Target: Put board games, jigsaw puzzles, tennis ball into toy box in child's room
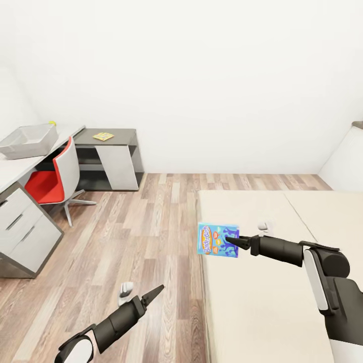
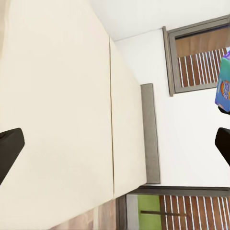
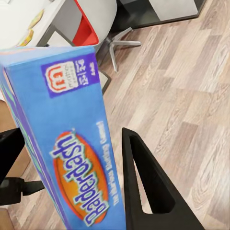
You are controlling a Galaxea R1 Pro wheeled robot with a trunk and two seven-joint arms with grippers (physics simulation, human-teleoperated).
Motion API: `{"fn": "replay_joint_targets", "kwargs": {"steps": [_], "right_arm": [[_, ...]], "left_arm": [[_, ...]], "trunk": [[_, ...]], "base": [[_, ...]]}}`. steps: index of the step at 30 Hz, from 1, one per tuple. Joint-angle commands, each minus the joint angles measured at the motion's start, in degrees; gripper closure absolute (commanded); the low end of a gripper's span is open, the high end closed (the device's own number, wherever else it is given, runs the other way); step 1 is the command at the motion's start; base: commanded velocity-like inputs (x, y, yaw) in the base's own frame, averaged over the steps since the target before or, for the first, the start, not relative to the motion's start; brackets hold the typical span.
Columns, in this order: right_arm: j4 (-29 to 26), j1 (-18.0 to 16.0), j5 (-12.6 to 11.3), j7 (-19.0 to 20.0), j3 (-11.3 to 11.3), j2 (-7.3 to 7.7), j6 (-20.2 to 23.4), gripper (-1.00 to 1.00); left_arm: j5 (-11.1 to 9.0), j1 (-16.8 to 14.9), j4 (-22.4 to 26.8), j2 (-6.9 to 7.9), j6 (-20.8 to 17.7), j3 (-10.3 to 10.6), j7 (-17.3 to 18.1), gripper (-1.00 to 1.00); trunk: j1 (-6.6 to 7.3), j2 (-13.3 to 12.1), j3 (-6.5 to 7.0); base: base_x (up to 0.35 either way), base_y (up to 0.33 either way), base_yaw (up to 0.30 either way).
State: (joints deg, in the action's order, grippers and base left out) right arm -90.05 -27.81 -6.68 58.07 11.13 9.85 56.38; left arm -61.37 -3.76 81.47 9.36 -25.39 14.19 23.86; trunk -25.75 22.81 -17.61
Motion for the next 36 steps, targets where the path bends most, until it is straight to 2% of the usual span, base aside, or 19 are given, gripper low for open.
{"fn": "replay_joint_targets", "kwargs": {"steps": [1,30,36], "right_arm": [[0.0,-0.1,-0.4,0.0,0.0,0.00,0.5,1.00],[0.0,-0.1,-0.4,-0.2,0.0,0.00,0.5,1.00],[0.0,-0.1,-0.4,-0.2,0.0,0.00,0.5,1.00]], "left_arm": [[-0.6,0.0,0.0,0.04,-0.4,0.0,0.0,-1.00],[-0.6,0.0,0.0,0.04,-0.3,0.1,0.0,-1.00],[-0.4,0.0,-0.1,0.06,-0.2,0.1,-0.1,-1.00]], "trunk": [[-0.03,0.1,-0.10],[-0.03,0.1,-0.10],[-0.03,0.1,-0.10]], "base": [[0.000,0.296,0.000],[0.001,0.296,0.000],[0.110,0.283,0.000]]}}
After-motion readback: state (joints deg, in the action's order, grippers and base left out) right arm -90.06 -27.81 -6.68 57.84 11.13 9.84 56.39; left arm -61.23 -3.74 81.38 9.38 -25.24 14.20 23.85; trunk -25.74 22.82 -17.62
